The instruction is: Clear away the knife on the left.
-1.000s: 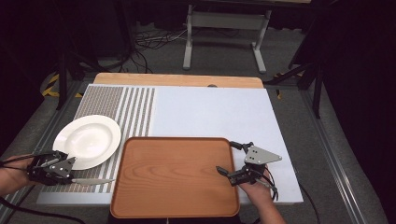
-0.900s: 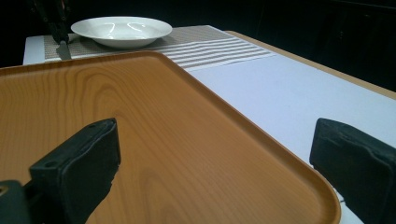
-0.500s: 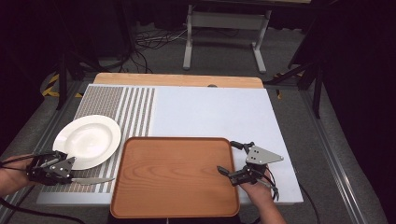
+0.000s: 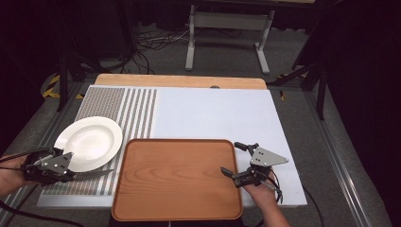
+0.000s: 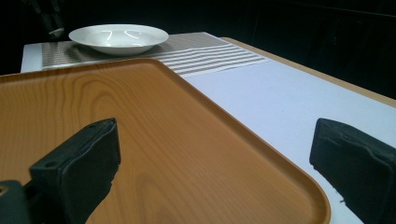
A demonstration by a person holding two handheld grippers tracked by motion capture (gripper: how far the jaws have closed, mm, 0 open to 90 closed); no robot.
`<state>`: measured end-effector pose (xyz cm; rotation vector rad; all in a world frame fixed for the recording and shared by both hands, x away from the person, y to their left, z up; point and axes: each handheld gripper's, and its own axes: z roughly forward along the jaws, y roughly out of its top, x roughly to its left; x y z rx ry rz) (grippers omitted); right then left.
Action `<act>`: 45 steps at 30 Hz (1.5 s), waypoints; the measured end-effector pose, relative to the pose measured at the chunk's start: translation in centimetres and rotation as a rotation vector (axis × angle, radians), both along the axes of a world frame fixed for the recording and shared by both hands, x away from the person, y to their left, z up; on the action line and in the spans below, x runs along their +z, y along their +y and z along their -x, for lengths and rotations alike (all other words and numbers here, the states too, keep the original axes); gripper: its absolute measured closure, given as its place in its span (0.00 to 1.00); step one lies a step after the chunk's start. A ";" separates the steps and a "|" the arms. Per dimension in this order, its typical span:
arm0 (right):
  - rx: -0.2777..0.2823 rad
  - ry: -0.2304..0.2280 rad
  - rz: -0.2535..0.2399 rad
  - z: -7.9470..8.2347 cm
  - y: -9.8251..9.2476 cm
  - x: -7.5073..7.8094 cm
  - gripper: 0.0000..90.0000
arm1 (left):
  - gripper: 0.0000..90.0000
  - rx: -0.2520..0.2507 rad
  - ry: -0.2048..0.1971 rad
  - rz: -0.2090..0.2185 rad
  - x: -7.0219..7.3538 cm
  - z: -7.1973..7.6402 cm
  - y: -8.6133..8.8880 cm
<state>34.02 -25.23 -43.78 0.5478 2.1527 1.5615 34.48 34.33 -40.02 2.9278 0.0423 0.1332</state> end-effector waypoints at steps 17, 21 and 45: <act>-0.008 -0.005 -0.009 0.0 -0.3 0.1 0.03 | 0.89 0.217 0.065 0.179 4.0 -0.4 -1.7; -0.009 -0.007 -0.009 0.0 -0.3 0.1 0.03 | 0.89 0.253 0.093 0.207 4.3 -0.5 -2.2; -0.010 -0.012 -0.007 0.1 -0.4 0.3 0.03 | 0.89 0.394 0.177 0.354 6.0 -0.2 -7.4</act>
